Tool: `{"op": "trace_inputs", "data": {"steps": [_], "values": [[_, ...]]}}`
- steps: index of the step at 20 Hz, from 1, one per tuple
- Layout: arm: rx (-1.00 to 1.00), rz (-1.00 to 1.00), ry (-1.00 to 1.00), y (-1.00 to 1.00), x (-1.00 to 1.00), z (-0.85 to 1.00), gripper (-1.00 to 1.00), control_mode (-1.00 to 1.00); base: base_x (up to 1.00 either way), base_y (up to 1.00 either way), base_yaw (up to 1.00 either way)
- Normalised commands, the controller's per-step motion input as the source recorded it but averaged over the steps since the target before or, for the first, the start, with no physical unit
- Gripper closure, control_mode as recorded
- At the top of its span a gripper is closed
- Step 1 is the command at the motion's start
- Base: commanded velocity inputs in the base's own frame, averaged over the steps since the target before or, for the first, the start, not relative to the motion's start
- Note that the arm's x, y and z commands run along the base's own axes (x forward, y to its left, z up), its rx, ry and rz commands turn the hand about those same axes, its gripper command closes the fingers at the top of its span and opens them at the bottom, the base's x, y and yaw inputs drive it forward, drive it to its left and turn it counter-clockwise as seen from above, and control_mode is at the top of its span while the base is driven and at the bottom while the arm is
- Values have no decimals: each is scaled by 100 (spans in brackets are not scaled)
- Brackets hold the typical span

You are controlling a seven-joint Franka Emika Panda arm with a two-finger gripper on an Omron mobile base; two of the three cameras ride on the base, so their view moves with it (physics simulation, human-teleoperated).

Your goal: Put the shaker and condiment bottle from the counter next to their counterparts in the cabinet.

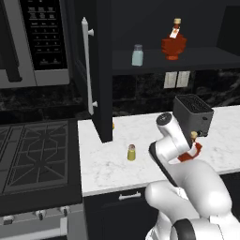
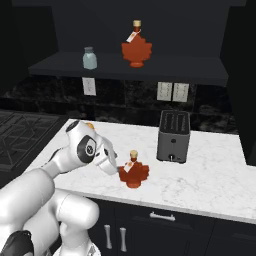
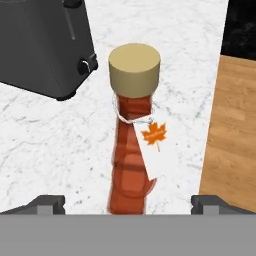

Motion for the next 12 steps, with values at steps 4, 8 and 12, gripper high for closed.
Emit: {"op": "trace_inputs", "data": {"steps": [4,8,12], "values": [[1,-1,0,-19,0,-18,-100,-100,0,0,0],[2,0,0,-6,0,-6,-100,-100,0,0,0],[1,-1,0,-4,0,-14,-100,-100,0,0,0]]}}
